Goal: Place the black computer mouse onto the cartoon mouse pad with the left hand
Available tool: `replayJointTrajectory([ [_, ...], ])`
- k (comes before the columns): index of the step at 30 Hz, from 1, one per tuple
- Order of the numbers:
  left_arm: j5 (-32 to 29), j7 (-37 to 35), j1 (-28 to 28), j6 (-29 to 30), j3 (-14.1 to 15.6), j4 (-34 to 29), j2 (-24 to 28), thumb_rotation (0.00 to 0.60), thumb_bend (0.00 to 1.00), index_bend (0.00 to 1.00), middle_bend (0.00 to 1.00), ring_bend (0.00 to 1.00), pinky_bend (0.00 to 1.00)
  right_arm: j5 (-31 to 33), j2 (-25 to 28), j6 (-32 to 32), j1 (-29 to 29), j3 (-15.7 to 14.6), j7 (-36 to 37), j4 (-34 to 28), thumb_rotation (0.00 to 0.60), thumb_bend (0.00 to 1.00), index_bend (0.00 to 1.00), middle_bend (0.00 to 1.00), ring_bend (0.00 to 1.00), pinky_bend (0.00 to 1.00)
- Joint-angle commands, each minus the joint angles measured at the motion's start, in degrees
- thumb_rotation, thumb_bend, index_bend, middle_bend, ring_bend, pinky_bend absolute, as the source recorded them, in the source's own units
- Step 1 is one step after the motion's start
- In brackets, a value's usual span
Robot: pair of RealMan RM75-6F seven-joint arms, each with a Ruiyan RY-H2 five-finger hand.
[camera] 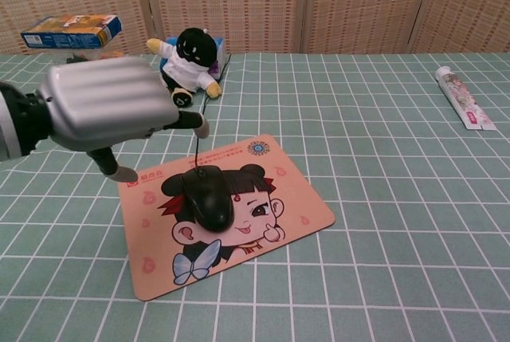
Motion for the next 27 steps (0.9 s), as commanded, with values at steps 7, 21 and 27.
replayJointTrajectory([
  [7, 8.4, -16.2, 10.8, 15.4, 4.2, 1.2, 7.7, 0.6, 0.14, 0.35, 0.92, 0.97, 1.0, 0.5, -0.9, -1.8, 0.9, -0.2, -3.5, -0.5, 0.6, 0.14, 0.41, 0.4, 0.31, 0.58],
  [21, 9.4, -31.5, 23.5, 30.1, 5.0, 8.5, 9.5, 0.6, 0.14, 0.25, 0.64, 0.83, 1.0, 1.6, -2.9, -5.2, 2.5, -0.6, -9.5, -1.2, 0.6, 0.15, 0.41, 0.4, 0.31, 0.58],
  [27, 6.2, -32.6, 28.1, 33.6, 3.8, 8.9, 8.6, 0.6, 0.14, 0.26, 0.39, 0.77, 1.0, 2.6, -3.5, -7.1, 3.4, -0.5, -11.1, -1.0, 0.6, 0.14, 0.41, 0.4, 0.31, 0.58],
])
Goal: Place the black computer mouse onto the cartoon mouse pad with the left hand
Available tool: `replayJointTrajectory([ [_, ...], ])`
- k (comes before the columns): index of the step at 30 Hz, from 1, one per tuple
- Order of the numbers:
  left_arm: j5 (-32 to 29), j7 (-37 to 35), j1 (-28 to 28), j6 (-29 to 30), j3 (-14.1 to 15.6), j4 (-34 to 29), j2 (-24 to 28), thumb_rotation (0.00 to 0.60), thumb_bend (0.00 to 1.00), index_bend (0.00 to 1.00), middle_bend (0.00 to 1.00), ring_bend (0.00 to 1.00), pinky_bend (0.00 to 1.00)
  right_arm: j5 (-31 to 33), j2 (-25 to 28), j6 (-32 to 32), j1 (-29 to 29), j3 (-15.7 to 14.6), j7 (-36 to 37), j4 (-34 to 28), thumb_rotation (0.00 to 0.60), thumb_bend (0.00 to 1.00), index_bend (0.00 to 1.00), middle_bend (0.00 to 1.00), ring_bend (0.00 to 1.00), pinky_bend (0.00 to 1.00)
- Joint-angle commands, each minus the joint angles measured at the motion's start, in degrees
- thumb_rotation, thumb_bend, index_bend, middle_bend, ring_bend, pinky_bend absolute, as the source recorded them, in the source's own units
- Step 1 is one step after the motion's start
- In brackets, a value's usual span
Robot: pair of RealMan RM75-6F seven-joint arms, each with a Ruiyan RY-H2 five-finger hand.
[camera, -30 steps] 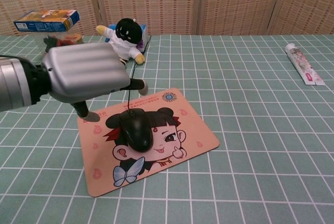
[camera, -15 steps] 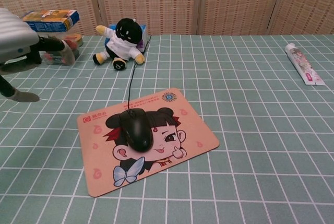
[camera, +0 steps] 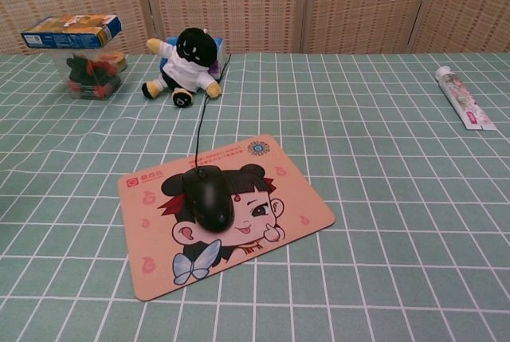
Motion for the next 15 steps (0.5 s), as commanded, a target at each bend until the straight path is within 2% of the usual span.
replayJointTrajectory([
  [1, -3.0, 0.1, 2.7, 1.4, -0.8, -1.0, 0.2, 0.6, 0.14, 0.3, 0.41, 0.75, 0.99, 0.4, -0.2, -0.7, 0.5, 0.1, -0.5, 0.1, 0.6, 0.15, 0.41, 0.4, 0.31, 0.58],
  [2, -3.9, 0.2, 3.3, 1.5, -1.0, -1.6, 0.4, 0.6, 0.14, 0.33, 0.44, 0.74, 0.98, 0.4, -0.2, -0.8, 0.5, 0.1, -0.5, 0.1, 0.6, 0.15, 0.41, 0.4, 0.31, 0.58],
  [4, -6.3, 0.0, 4.5, 0.9, -1.0, -2.7, 1.0, 0.6, 0.14, 0.38, 0.56, 0.73, 0.95, 0.3, -0.1, -0.8, 0.6, 0.0, -0.3, 0.1, 0.6, 0.15, 0.41, 0.4, 0.31, 0.58],
  [6, -8.4, -0.1, 5.3, -0.1, -1.1, -3.7, 1.6, 0.6, 0.14, 0.4, 0.64, 0.74, 0.94, 0.4, 0.0, -0.7, 0.5, 0.0, -0.2, 0.1, 0.6, 0.15, 0.41, 0.4, 0.31, 0.58],
  [10, -12.3, -1.2, 6.7, -1.1, -2.2, -2.6, 0.9, 0.6, 0.14, 0.41, 0.66, 0.75, 0.94, 0.5, 0.0, -0.3, 0.4, 0.1, 0.0, 0.1, 0.6, 0.15, 0.41, 0.4, 0.31, 0.58],
  [15, -13.6, -3.0, 7.3, -2.1, -3.3, -0.1, 0.2, 0.6, 0.14, 0.42, 0.66, 0.75, 0.94, 0.4, -0.1, -0.5, 0.7, 0.1, -0.5, -0.1, 0.6, 0.14, 0.41, 0.4, 0.31, 0.58],
])
